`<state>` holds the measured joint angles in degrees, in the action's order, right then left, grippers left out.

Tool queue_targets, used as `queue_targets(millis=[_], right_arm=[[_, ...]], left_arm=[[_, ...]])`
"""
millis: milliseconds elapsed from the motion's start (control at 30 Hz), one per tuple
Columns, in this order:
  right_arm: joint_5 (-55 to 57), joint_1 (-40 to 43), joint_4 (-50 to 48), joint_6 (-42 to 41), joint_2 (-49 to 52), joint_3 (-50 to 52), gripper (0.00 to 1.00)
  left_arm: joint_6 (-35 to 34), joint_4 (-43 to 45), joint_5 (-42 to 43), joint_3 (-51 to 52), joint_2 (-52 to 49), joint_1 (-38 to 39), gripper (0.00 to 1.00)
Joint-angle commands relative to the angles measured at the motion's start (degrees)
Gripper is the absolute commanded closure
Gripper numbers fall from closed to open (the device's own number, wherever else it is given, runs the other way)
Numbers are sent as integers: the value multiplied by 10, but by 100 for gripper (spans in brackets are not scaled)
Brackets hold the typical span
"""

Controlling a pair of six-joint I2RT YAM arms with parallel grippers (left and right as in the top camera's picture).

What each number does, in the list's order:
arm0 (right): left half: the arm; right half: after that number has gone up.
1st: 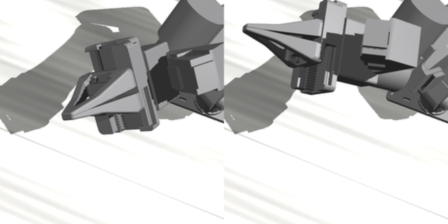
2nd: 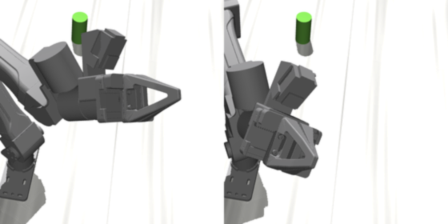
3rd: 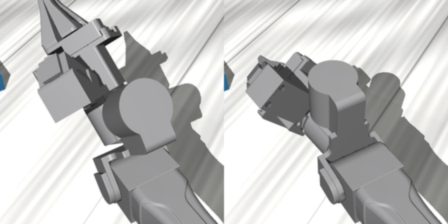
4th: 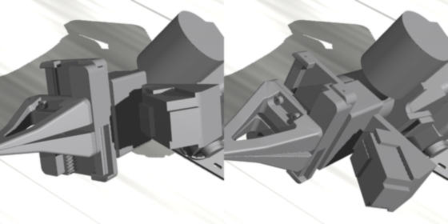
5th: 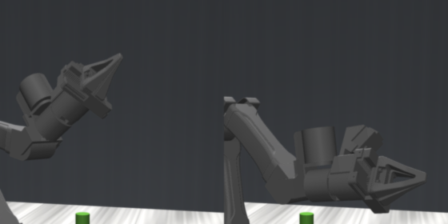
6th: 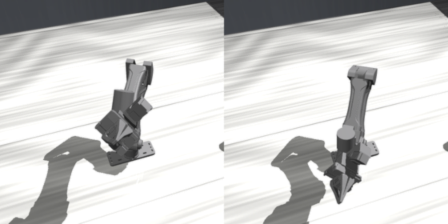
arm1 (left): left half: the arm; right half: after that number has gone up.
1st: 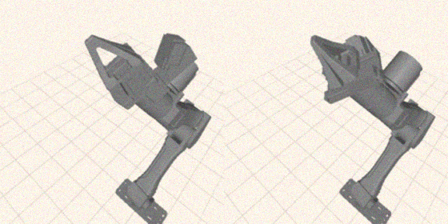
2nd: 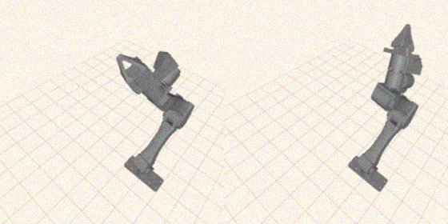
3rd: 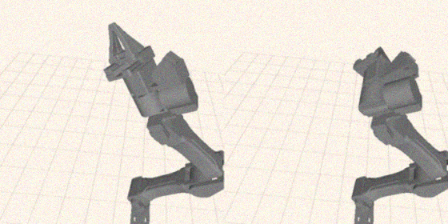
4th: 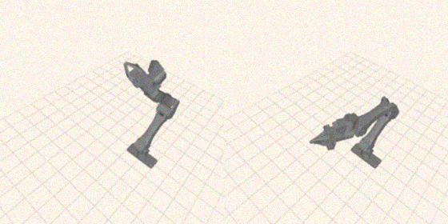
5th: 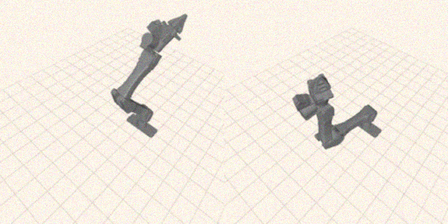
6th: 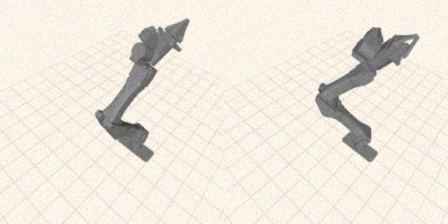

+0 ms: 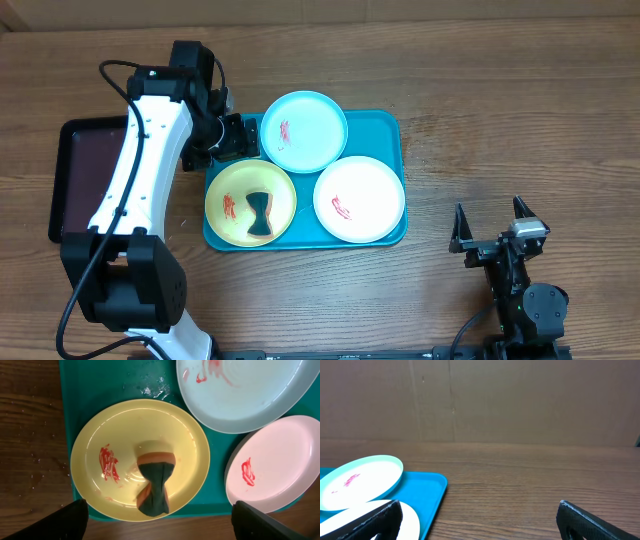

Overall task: Clean dirty plates on tray and stack at the side
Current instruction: 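Move the right gripper to the yellow plate's right rim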

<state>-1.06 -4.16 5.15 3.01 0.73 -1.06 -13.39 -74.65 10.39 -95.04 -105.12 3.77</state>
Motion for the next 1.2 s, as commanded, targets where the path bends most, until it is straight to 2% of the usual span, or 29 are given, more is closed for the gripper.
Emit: queue_targets(millis=[0, 100, 167, 233, 267, 300, 333, 400, 433, 467, 500, 600, 767, 833, 867, 967, 1100, 1167], right_arm=[[6, -3, -3, 0, -6, 6, 0], [2, -3, -4, -2, -6, 6, 0], [-62, -3, -22, -29, -6, 6, 0], [-155, -3, -83, -58, -6, 6, 0], [-182, -3, -111, -65, -6, 6, 0], [-234, -3, -195, -65, -6, 6, 0], [-241, -3, -249, -65, -6, 6, 0], [-234, -3, -354, -76, -6, 2, 0], [-206, -3, -393, -82, -6, -22, 0], [-193, -3, -381, -82, -5, -44, 0], [-180, -3, -344, -81, 0, -77, 0], [-179, -3, -144, -70, 51, -220, 0], [-187, -3, 235, -56, 255, -522, 0], [-201, -3, 323, -56, 327, -615, 0], [-258, -3, 370, -81, 395, -694, 0], [-365, -3, 398, -123, 476, -765, 0], [-467, -4, 333, -196, 545, -775, 0], [-466, -16, 342, -199, 577, -775, 0]], left_arm=[[-4, -1, -3, -7, 2, 4, 9], [-4, 1, -3, -7, 2, 4, 11], [-4, 1, -3, -7, 2, 4, 12], [-4, 1, -2, -7, 2, 4, 16], [-4, 1, -2, -7, 2, 4, 21], [-4, 0, -2, -7, 2, 4, 31], [-4, 0, 0, -7, 2, 4, 37], [-9, -1, 7, -7, 2, 4, 36], [-10, -1, 14, -7, 2, 4, 22], [-10, -1, 16, -7, 2, 4, 7], [-10, -1, 17, -7, 2, 4, 0], [-10, -2, 17, -7, 2, 4, 0], [-10, -3, 17, -7, 2, 4, 0], [-10, -3, 17, -7, 2, 4, 0], [-10, -5, 18, -7, 2, 4, 0], [-10, -6, 28, -7, 2, 4, 0], [-10, -12, 36, -7, 2, 4, 0], [-8, -20, 48, -7, 2, 4, 0]])
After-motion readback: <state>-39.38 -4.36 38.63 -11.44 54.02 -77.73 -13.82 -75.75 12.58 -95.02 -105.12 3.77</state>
